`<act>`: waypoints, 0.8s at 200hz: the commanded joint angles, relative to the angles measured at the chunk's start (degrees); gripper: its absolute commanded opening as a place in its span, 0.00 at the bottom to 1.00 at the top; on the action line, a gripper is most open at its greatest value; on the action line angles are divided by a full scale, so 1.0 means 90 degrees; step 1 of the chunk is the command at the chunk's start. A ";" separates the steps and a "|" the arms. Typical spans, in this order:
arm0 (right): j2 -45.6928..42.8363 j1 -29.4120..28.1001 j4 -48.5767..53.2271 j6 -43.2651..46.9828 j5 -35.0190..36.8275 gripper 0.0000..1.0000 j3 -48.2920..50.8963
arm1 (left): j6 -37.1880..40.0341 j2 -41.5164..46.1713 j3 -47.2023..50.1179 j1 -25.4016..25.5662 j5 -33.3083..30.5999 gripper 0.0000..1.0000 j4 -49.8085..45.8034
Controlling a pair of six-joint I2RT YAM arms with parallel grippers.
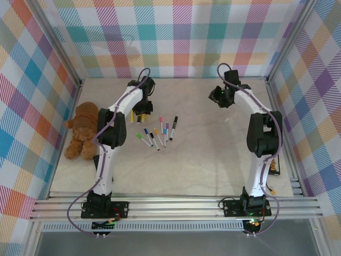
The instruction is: Open the pen caps
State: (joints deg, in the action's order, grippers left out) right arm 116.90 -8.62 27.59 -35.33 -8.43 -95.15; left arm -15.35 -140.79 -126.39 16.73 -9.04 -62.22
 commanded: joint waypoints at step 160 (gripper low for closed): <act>-0.2104 -0.0257 -0.0712 -0.0576 -0.1843 0.33 0.2644 | -0.2980 -0.2639 -0.3560 -0.0349 0.1186 0.58 0.4217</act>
State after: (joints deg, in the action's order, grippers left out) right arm 100.84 -10.33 22.33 -39.07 -20.97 -72.88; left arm -33.23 -161.47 -158.67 14.94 -0.62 -33.85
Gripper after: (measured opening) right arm 0.336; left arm 0.580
